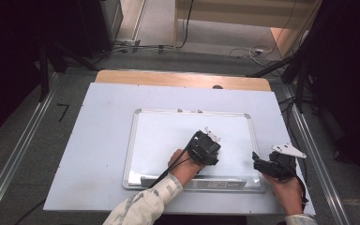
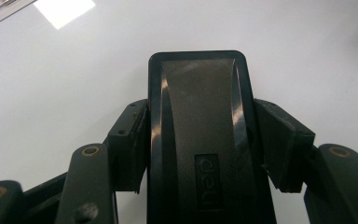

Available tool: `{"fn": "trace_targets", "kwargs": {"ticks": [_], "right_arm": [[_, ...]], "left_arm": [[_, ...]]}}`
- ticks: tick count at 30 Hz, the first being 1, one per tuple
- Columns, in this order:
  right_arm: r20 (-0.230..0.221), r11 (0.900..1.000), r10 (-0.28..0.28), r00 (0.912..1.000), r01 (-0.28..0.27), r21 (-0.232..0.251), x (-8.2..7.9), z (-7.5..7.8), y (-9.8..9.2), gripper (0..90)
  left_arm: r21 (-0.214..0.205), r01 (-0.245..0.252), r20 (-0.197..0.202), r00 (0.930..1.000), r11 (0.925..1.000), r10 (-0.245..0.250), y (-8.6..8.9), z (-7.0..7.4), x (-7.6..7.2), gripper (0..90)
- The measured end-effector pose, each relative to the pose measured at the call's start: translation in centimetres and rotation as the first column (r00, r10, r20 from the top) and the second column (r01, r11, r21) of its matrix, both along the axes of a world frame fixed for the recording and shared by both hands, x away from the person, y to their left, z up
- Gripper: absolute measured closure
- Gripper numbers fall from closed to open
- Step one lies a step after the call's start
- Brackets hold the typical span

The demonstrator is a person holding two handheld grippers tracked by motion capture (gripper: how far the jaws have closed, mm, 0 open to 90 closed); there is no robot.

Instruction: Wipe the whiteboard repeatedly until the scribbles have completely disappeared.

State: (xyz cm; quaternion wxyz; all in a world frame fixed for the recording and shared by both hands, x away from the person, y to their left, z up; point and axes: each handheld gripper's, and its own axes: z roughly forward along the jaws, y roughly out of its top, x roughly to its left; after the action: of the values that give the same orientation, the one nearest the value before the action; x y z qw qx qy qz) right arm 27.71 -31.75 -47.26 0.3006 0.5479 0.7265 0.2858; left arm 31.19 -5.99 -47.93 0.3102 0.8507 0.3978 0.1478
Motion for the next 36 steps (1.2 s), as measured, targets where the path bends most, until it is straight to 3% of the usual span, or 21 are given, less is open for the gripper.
{"fn": "trace_targets", "kwargs": {"ticks": [12, 27, 36], "right_arm": [[-0.002, 1.0, -0.001, 1.0, 0.001, -0.001, 0.0, 0.0, 0.0, 14.9], [-0.004, 1.0, 0.006, 1.0, -0.006, -0.006, 0.3, -0.1, 0.3, 14.8], [-0.001, 1.0, 0.006, 1.0, -0.006, 0.001, 0.2, -0.1, 0.2, 14.8]], "left_arm": [[-0.008, -0.012, -0.002, 0.9999, 0.9999, 0.012, 3.5, -0.1, -0.8, 41.2], [0.007, -0.011, 0.005, 0.9999, 0.9999, 0.011, 1.3, -0.1, 0.0, 41.2], [0.001, 0.005, 0.005, 1.0, 1.0, -0.005, 1.5, -0.1, 0.0, 41.2]]}}
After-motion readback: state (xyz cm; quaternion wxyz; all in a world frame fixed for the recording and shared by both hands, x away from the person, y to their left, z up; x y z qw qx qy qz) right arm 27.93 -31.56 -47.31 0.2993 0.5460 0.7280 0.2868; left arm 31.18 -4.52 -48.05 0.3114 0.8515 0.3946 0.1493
